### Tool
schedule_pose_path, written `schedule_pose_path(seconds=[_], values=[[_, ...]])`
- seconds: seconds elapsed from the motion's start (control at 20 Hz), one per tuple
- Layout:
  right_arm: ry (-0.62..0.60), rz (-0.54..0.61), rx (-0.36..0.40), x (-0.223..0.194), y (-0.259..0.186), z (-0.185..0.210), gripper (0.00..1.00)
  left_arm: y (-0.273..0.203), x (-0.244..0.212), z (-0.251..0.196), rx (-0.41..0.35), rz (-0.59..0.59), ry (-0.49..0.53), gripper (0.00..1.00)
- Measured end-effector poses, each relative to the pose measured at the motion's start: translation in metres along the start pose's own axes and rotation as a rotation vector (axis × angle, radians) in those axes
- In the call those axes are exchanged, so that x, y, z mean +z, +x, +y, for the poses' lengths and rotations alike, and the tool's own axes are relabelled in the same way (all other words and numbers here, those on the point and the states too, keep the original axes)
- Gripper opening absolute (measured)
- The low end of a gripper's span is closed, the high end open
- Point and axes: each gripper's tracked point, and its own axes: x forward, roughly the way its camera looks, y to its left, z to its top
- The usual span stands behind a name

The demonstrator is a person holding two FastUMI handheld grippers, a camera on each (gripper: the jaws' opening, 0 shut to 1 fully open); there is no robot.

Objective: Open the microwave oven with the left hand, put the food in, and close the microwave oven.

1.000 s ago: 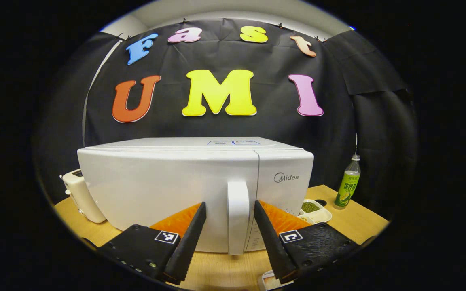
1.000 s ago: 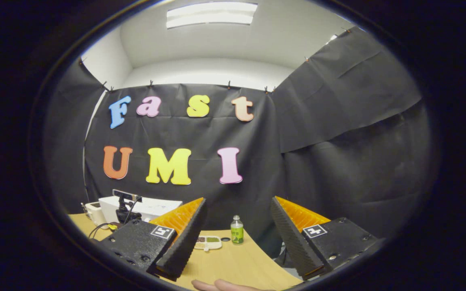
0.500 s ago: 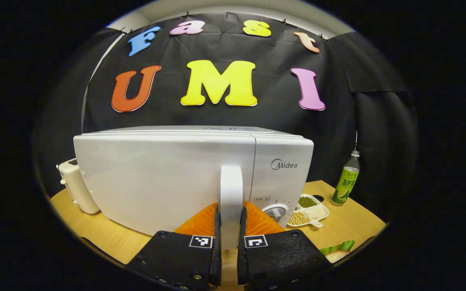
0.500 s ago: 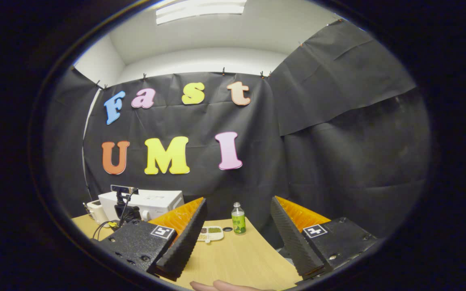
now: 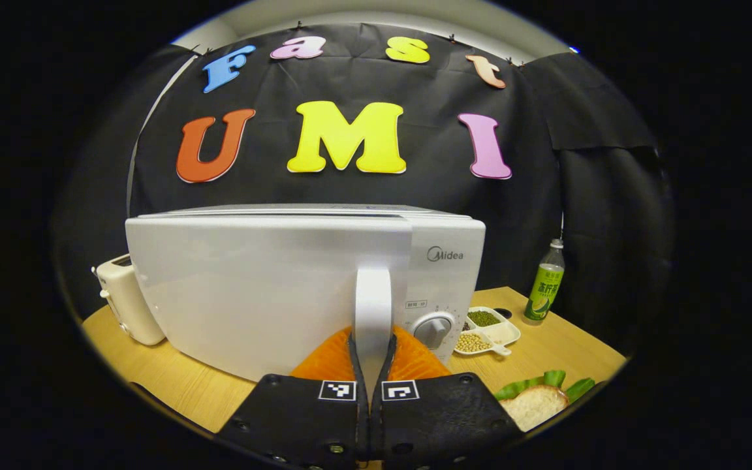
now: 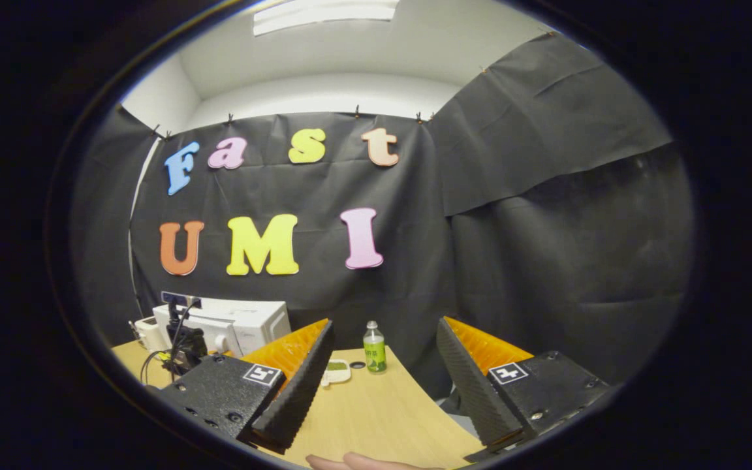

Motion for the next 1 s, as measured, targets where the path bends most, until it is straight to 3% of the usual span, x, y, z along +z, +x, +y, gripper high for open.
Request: schedule_pose_path(seconds=[0.25, 0.3, 0.35, 0.4, 0.65, 0.7, 0.8, 0.85, 0.9, 0.95, 1.0], values=[[0.008, 0.021, 0.020, 0.000, -0.009, 0.013, 1.00, -0.034, -0.006, 0.004, -0.092, 0.000, -0.014, 0.00], [0.007, 0.024, 0.029, 0.002, -0.015, 0.018, 0.91, -0.041, -0.006, 0.005, -0.109, -0.012, -0.025, 0.00], [0.006, 0.018, 0.025, 0.004, -0.020, 0.020, 0.91, -0.047, -0.008, 0.006, -0.124, -0.015, -0.035, 0.00], [0.003, 0.008, 0.015, 0.006, -0.024, 0.020, 1.00, -0.053, -0.009, 0.008, -0.136, -0.018, -0.038, 0.00], [-0.026, 0.004, 0.022, 0.003, -0.044, 0.043, 1.00, -0.091, -0.015, 0.020, -0.204, -0.007, -0.014, 0.01], [-0.028, -0.001, 0.015, 0.002, -0.046, 0.047, 0.91, -0.099, -0.016, 0.023, -0.216, -0.002, -0.015, 0.01], [-0.038, -0.009, 0.027, 0.000, -0.052, 0.061, 0.91, -0.115, -0.017, 0.031, -0.233, -0.001, -0.010, 0.00], [-0.041, -0.008, 0.038, -0.002, -0.054, 0.069, 1.00, -0.125, -0.020, 0.037, -0.237, 0.010, -0.018, 0.00], [-0.043, -0.007, 0.050, -0.004, -0.057, 0.076, 1.00, -0.136, -0.021, 0.043, -0.242, 0.006, -0.027, 0.00], [-0.047, -0.004, 0.058, -0.006, -0.058, 0.081, 1.00, -0.146, -0.023, 0.051, -0.240, 0.009, -0.036, 0.13], [-0.052, 0.003, 0.064, -0.009, -0.058, 0.085, 1.00, -0.156, -0.028, 0.069, -0.194, 0.007, -0.029, 0.16]])
